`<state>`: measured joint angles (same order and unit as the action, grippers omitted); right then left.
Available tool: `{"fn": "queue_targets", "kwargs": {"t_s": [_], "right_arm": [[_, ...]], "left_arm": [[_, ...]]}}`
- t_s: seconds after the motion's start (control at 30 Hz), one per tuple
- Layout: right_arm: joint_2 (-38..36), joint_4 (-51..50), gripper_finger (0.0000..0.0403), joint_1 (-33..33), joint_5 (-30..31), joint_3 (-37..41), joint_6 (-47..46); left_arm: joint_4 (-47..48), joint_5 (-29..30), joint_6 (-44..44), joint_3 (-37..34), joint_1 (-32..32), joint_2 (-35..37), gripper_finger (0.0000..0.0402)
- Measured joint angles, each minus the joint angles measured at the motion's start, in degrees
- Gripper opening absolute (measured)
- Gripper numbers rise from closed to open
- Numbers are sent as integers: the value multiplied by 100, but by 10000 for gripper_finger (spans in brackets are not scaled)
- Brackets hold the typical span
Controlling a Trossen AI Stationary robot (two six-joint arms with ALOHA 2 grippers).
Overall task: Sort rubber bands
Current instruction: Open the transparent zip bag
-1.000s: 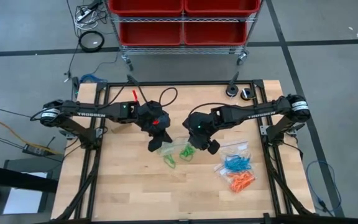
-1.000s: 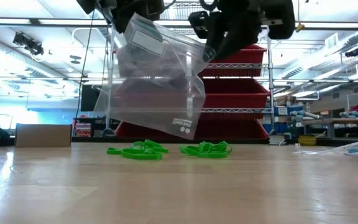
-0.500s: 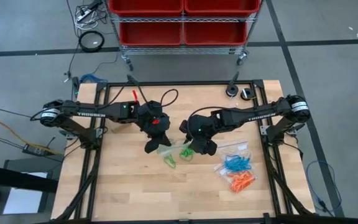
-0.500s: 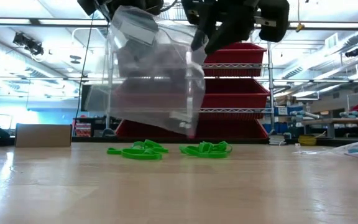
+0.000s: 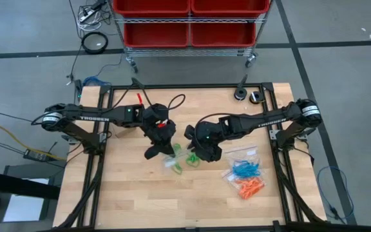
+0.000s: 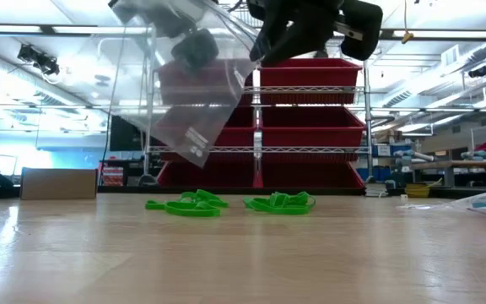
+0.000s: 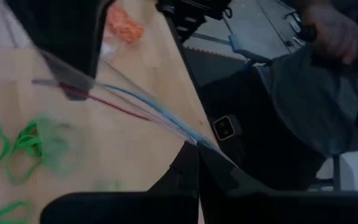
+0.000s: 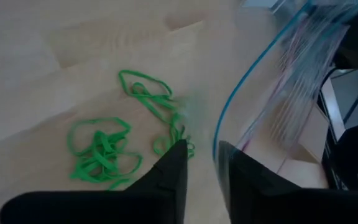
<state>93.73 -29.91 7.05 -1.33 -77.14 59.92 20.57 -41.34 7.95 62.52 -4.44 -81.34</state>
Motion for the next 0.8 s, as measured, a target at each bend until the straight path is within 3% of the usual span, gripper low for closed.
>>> {"fn": "queue_targets", "kwargs": {"t_s": [0.23, 0.37, 0.8], "right_arm": [[0, 70, 5, 45, 47, 0, 29], [0, 114, 2, 88, 48, 0, -27], [0, 94, 0, 387, 272, 0, 30]], "left_arm": [[-11, -98, -24, 0, -1, 0, 0], [-12, -63, -42, 0, -3, 2, 0], [27, 916, 70, 0, -232, 2, 0]]}}
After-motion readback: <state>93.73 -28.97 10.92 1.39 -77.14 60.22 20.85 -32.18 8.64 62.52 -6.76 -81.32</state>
